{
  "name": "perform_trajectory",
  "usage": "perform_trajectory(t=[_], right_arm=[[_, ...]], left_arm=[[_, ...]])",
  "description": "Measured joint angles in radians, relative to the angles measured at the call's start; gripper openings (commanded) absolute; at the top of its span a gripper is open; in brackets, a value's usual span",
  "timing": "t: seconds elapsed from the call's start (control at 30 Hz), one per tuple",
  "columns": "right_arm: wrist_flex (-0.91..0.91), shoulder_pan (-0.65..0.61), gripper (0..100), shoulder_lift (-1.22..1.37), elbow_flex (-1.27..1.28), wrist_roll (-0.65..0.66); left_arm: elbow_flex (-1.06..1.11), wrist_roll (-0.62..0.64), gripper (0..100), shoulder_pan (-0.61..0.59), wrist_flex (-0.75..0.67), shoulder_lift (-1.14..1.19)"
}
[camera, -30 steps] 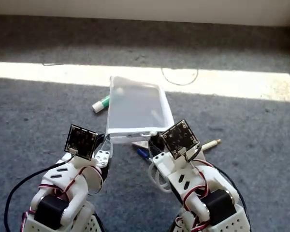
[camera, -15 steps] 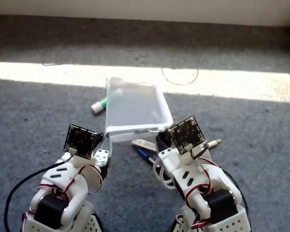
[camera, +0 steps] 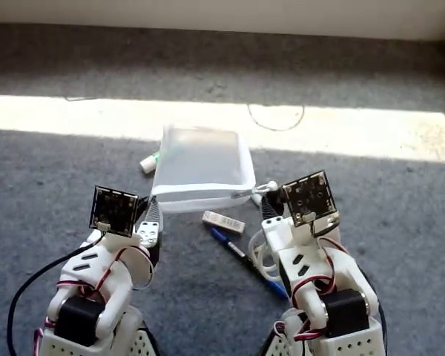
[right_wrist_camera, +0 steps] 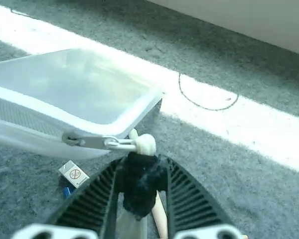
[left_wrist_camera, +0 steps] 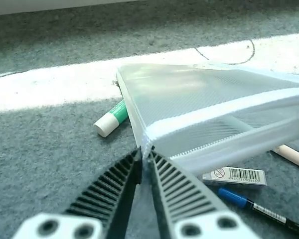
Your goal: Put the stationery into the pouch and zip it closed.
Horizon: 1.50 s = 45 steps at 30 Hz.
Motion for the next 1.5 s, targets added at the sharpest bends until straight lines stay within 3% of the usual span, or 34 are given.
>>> perform_trajectory(t=[0.27,0.6,0.87,1.17,1.5], right_arm=[[0.000,0.002,0.5,0.000,0.000,0.000],[0.078,-0.069,0.5,-0.008,-0.038,0.000],[0.086,-0.075,0.5,-0.006,-0.043,0.000],[0.210,-0.080,0.5,-0.014,-0.201,0.000],[0.250,-0.215,0.5,-0.015,-0.206,0.000]], left_arm=[[0.003,-0.003,21,-0.002,-0.005,0.000],[0.120,0.023,21,-0.003,-0.161,0.000],[0.138,0.023,21,-0.003,-0.170,0.000],[0.161,0.023,20,-0.003,-0.195,0.000],[0.161,0.021,16,-0.005,-0.195,0.000]])
